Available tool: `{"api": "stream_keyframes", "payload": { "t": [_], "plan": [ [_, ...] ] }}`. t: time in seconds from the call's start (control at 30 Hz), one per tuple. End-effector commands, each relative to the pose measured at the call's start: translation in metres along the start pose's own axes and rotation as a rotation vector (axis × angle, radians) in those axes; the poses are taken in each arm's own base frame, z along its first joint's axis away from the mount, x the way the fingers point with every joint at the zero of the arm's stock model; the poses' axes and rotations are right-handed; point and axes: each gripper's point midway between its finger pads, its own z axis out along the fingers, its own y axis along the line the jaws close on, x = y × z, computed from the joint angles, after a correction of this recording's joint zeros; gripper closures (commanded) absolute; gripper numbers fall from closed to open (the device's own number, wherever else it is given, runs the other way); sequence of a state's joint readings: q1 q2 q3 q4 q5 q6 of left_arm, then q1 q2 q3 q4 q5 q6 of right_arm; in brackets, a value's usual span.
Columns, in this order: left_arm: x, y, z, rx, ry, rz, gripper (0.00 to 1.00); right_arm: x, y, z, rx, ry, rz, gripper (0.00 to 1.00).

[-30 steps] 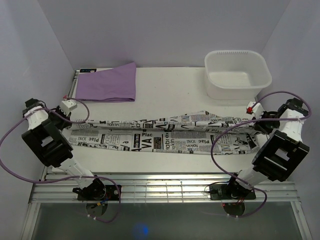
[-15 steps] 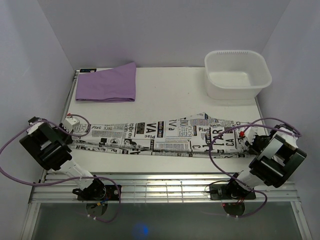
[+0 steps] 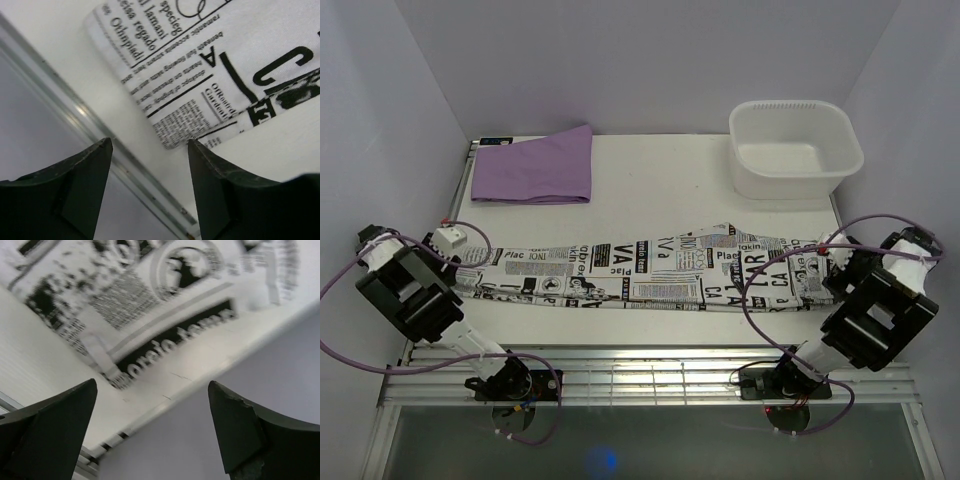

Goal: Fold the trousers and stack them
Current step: Fold the trousers

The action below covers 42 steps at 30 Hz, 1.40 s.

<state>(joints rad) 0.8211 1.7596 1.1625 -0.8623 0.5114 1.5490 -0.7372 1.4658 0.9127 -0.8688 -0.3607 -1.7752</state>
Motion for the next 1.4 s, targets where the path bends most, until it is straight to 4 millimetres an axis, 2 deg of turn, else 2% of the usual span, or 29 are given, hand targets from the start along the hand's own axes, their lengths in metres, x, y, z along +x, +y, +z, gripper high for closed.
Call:
{"api": "stream_keyframes", "payload": {
  "t": [0.0,0.03,0.07,0.13,0.17,0.23,0.27,0.3,0.33,0.37,0.4,0.43,0.47,0.53,0.57,0.63,0.67,0.7,0.73,0.77,0.8,0.83,0.93,1.0,1.1,1.2,1.37],
  "plan": [
    [-0.042,0.014,-0.055,-0.086,-0.095,0.120,0.26,-0.029,-0.040,-0.050,0.109,-0.060,-0.053,0.02],
    [-0.053,0.012,-0.067,-0.097,-0.119,0.161,0.21,-0.049,-0.053,-0.069,0.149,-0.105,-0.077,0.02],
    [-0.062,-0.003,-0.072,-0.057,-0.149,0.156,0.19,-0.066,-0.042,-0.071,0.099,-0.136,-0.081,0.02],
    [-0.084,-0.011,-0.083,-0.059,-0.224,0.181,0.12,-0.095,-0.037,-0.077,0.085,-0.183,-0.079,0.03],
    [-0.089,-0.016,-0.082,-0.048,-0.242,0.163,0.09,-0.119,-0.030,-0.071,0.054,-0.210,-0.119,0.08],
    [-0.100,-0.032,-0.066,0.018,-0.232,0.132,0.10,-0.148,-0.016,-0.062,0.029,-0.240,-0.086,0.14],
    [-0.101,-0.041,-0.057,0.065,-0.224,0.065,0.12,-0.174,0.007,-0.042,-0.048,-0.263,-0.139,0.21],
    [-0.106,-0.054,-0.045,0.121,-0.220,0.060,0.19,-0.191,0.006,-0.033,-0.027,-0.281,-0.166,0.25],
    [-0.108,-0.063,-0.038,0.154,-0.214,0.045,0.22,-0.204,0.017,-0.025,-0.040,-0.274,-0.122,0.30],
    [-0.108,-0.069,-0.032,0.184,-0.216,0.005,0.24,-0.229,0.045,-0.007,-0.109,-0.285,-0.194,0.35],
    [-0.114,-0.077,-0.027,0.213,-0.225,0.003,0.26,-0.253,0.047,0.000,-0.086,-0.318,-0.240,0.38],
    [-0.116,-0.086,-0.022,0.240,-0.236,-0.010,0.26,-0.266,0.057,0.009,-0.103,-0.317,-0.250,0.41],
    [-0.118,-0.089,-0.018,0.250,-0.240,-0.010,0.26,-0.290,0.086,0.017,-0.165,-0.333,-0.270,0.45],
    [-0.119,-0.095,-0.011,0.272,-0.237,-0.005,0.27,-0.319,0.099,0.034,-0.179,-0.353,-0.293,0.47],
    [-0.117,-0.093,-0.008,0.270,-0.233,0.002,0.28,-0.337,0.125,0.039,-0.225,-0.360,-0.331,0.48],
    [-0.112,-0.093,-0.001,0.279,-0.216,-0.003,0.28,-0.359,0.140,0.058,-0.241,-0.355,-0.360,0.50],
    [-0.107,-0.093,0.002,0.279,-0.193,0.001,0.28,-0.372,0.162,0.062,-0.274,-0.360,-0.407,0.51],
    [-0.104,-0.092,0.004,0.281,-0.182,0.004,0.28,-0.374,0.173,0.076,-0.303,-0.332,-0.395,0.51],
    [-0.101,-0.092,0.006,0.285,-0.170,0.003,0.28,-0.383,0.180,0.080,-0.297,-0.333,-0.415,0.52],
    [-0.098,-0.093,0.006,0.285,-0.161,0.005,0.28,-0.392,0.198,0.085,-0.316,-0.338,-0.453,0.51],
    [-0.098,-0.094,0.007,0.287,-0.159,0.006,0.28,-0.391,0.208,0.096,-0.337,-0.313,-0.455,0.52],
    [-0.099,-0.094,0.005,0.281,-0.166,0.017,0.26,-0.398,0.221,0.096,-0.350,-0.319,-0.483,0.51],
    [-0.102,-0.109,0.005,0.294,-0.168,0.077,0.25,-0.404,0.240,0.108,-0.366,-0.310,-0.501,0.49],
    [-0.102,-0.128,0.009,0.326,-0.162,0.111,0.26,-0.407,0.245,0.116,-0.361,-0.310,-0.505,0.49],
    [-0.110,-0.141,0.014,0.332,-0.182,0.157,0.26,-0.409,0.245,0.126,-0.349,-0.299,-0.485,0.49],
    [-0.118,-0.152,0.022,0.361,-0.194,0.166,0.27,-0.407,0.244,0.135,-0.338,-0.278,-0.473,0.50],
    [-0.132,-0.163,0.038,0.378,-0.202,0.194,0.26,-0.405,0.252,0.138,-0.356,-0.269,-0.480,0.52]
  ]
}}
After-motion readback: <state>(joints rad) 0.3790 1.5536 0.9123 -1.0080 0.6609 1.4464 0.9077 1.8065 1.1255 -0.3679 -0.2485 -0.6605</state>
